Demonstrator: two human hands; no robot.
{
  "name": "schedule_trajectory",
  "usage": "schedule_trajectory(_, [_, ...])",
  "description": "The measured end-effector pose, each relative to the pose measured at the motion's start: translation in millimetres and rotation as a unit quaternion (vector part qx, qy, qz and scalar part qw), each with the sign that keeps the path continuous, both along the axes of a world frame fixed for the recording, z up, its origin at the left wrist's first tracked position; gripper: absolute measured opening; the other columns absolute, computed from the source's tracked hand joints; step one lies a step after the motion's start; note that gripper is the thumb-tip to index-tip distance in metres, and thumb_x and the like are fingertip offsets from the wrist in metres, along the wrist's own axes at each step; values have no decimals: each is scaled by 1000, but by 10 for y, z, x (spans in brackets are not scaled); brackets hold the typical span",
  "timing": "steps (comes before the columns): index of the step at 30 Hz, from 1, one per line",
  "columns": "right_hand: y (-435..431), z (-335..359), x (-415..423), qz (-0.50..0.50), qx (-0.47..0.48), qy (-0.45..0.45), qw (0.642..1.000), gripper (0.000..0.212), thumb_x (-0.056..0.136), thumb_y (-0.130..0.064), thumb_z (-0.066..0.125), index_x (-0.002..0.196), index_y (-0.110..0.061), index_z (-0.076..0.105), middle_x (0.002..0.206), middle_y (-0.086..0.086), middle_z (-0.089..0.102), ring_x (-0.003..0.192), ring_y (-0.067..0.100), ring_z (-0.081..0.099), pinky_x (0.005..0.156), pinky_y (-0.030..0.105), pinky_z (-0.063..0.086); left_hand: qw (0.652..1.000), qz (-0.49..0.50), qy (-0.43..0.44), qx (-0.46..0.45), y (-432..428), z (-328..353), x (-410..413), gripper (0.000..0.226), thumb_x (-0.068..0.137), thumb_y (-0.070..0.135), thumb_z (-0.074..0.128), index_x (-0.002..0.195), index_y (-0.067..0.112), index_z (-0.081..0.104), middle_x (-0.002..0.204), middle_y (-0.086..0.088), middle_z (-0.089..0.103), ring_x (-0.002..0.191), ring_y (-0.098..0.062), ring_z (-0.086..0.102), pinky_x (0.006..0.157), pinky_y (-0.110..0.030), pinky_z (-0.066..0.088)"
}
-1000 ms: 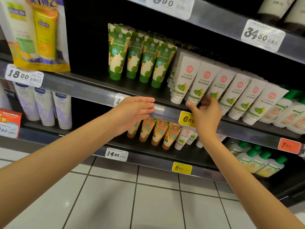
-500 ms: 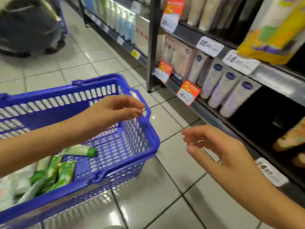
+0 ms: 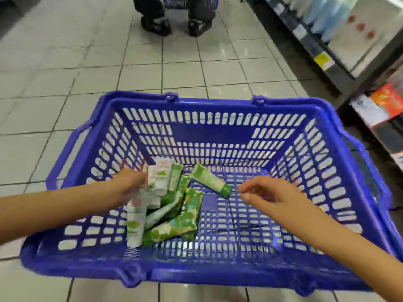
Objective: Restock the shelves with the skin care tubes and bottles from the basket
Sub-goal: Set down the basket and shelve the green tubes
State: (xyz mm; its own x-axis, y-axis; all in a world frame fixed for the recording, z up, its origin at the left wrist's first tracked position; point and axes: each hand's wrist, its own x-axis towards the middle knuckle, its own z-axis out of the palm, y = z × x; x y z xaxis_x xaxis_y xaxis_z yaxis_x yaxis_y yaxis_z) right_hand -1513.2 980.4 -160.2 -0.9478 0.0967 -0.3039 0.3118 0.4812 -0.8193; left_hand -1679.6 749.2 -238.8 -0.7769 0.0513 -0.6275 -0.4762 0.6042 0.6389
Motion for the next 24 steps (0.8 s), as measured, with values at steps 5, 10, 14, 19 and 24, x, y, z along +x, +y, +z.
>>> schedule_trajectory(5, [-170,-207,-346,53,-12,-92,994,9,89,-11,59,94,-13,65,78,-2,60,79,12,56,79,28,48,975,-106,93,-169,19,-174,127,14,91,2,45,86,1,58,74,-16,52,62,-21,47,52,-28,29])
schedule_trajectory(10, [-450,-544,-729,106,-25,-219,970,22,90,-15,56,105,-1,64,86,4,62,79,14,57,77,24,47,955,-175,67,-229,300,-336,-32,49,91,33,54,111,-10,53,108,-23,60,105,-36,56,80,-38,45])
schedule_trajectory(14, [-771,-858,-793,99,-111,-354,923,20,91,-9,55,102,7,61,82,11,59,65,9,56,63,16,50,951,-234,-3,-204,316,-230,-218,35,88,24,57,112,-2,51,100,-13,60,86,-26,60,69,-34,50])
schedule_trajectory(19, [-1239,-1244,-862,-63,-279,-416,863,7,87,-5,60,82,-4,55,85,8,62,84,14,63,97,23,45,978,-139,-129,84,173,377,-482,8,88,10,57,88,5,51,78,-8,60,62,-14,62,51,-25,53])
schedule_trajectory(24, [-1577,-1515,-1035,-231,-337,-384,828,22,87,-3,62,105,2,51,91,13,58,74,16,68,57,12,53,934,-33,-147,325,-71,639,-433,17,88,8,53,105,8,52,84,-2,64,66,-7,65,54,-21,55])
